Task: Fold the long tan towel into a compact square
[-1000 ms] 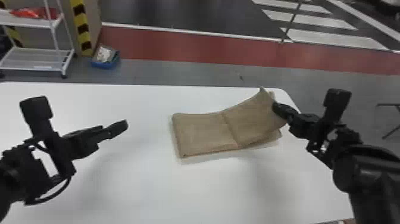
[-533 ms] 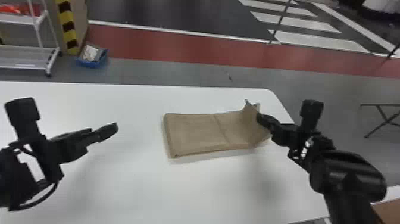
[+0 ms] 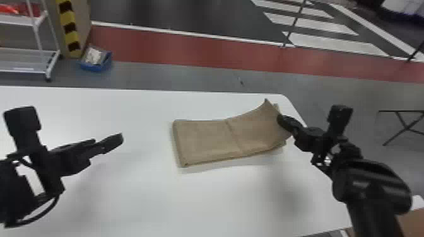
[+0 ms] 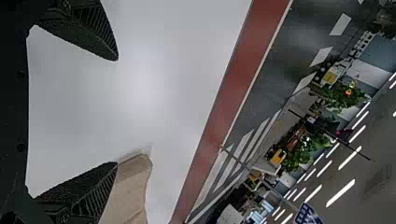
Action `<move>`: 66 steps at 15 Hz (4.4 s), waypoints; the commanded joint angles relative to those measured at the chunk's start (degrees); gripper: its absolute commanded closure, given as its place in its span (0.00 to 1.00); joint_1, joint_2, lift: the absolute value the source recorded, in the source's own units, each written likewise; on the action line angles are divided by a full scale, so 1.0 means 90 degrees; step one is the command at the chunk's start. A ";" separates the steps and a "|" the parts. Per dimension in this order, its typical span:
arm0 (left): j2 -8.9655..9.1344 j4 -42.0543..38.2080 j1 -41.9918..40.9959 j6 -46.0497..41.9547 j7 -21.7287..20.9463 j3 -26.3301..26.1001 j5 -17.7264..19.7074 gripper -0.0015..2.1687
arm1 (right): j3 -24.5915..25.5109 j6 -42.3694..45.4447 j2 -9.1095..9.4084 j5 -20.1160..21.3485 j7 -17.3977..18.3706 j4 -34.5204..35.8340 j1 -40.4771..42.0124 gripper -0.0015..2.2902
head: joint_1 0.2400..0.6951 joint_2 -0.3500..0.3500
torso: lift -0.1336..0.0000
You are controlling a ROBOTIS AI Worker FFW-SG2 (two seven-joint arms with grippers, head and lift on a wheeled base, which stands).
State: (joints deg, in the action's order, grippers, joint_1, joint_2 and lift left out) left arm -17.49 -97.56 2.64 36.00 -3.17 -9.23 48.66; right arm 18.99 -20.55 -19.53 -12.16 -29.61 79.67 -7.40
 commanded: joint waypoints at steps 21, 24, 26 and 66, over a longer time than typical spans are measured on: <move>0.1201 0.0850 0.0371 -0.1406 0.0694 -0.1904 -0.1618 0.10 | 0.1747 0.0100 0.0266 -0.0953 -0.0460 0.2046 0.2316 0.03 | 1.00 0.00 | 0.07; 0.1338 0.1074 0.0371 -0.1699 0.0801 -0.2197 -0.1794 0.13 | 0.1835 0.0217 0.0324 -0.1090 -0.0617 0.2075 0.2502 0.03 | 1.00 0.00 | 0.07; 0.1513 0.1357 0.0420 -0.1758 0.0850 -0.2344 -0.1950 0.13 | 0.1932 0.0295 0.0412 -0.1100 -0.0704 0.2046 0.2531 0.03 | 1.00 0.00 | 0.07; 0.0019 -0.2353 -0.1680 -0.0215 0.1778 -0.0303 -0.4137 0.01 | 0.1669 0.0569 0.0696 -0.1090 -0.0802 0.1870 0.2277 0.04 | 1.00 0.00 | 0.07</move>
State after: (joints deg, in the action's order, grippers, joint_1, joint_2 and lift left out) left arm -16.96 -116.78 -10.48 37.94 11.05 -12.54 16.33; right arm 33.74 -14.64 -13.15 -22.02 -36.87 96.31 13.57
